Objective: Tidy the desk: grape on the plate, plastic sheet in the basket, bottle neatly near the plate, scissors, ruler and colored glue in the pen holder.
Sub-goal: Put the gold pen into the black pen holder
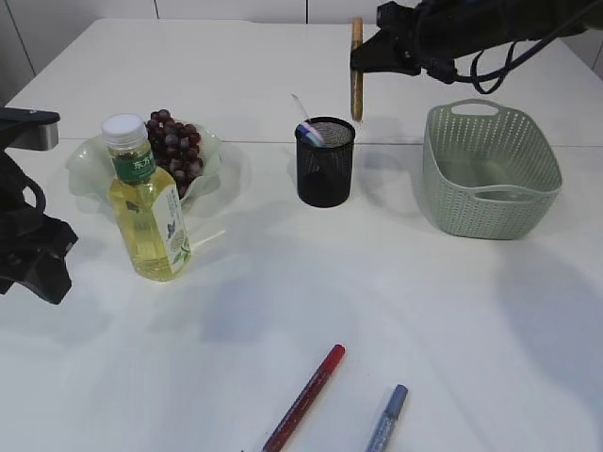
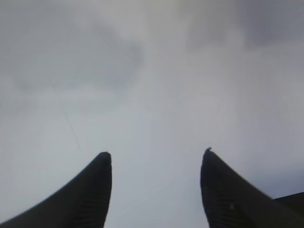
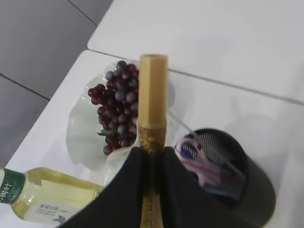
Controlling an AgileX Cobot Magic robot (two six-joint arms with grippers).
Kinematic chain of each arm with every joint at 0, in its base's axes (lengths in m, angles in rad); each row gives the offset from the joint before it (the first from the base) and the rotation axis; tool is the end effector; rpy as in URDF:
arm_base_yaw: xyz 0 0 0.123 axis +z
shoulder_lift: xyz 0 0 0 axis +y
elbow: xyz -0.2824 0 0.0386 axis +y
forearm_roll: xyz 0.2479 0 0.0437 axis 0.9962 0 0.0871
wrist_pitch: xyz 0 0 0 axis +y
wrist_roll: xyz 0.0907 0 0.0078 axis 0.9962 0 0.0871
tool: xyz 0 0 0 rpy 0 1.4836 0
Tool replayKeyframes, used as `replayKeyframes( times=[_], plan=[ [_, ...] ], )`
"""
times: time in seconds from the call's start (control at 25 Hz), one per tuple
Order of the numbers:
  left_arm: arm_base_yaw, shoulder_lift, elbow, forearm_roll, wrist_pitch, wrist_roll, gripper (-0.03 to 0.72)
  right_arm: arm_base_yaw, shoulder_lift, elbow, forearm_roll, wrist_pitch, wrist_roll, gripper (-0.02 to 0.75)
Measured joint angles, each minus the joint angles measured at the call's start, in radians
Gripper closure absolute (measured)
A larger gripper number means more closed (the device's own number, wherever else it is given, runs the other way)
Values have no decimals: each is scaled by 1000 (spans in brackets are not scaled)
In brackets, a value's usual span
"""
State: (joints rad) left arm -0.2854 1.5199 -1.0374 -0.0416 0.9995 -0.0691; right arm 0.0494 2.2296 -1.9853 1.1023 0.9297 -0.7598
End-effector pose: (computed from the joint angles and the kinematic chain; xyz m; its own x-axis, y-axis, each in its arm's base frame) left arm 0.2677 -0.0819 0.2411 -0.9670 0.1884 -0.1716 0.1996 0.9786 -0.0503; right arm 0.4992 0.0899 0.2640 -0.7035 0.0412 -0.7095 -0.5069 0.6707 0.5415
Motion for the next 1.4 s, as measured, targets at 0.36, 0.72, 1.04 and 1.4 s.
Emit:
replayKeyframes(
  times=[0.36, 0.72, 1.04, 1.4],
  plan=[
    [3, 0, 0, -4, 16, 0, 310, 2, 80, -3, 369, -62, -544, 651],
    [3, 0, 0, -5, 32, 0, 321, 4, 181, -10, 509, -53, -875, 651],
    [3, 0, 0, -5, 33, 0, 324, 8, 227, -13, 545, -21, -962, 589],
    [3, 0, 0, -5, 33, 0, 324, 8, 229, -13, 554, 12, -968, 374]
  ],
)
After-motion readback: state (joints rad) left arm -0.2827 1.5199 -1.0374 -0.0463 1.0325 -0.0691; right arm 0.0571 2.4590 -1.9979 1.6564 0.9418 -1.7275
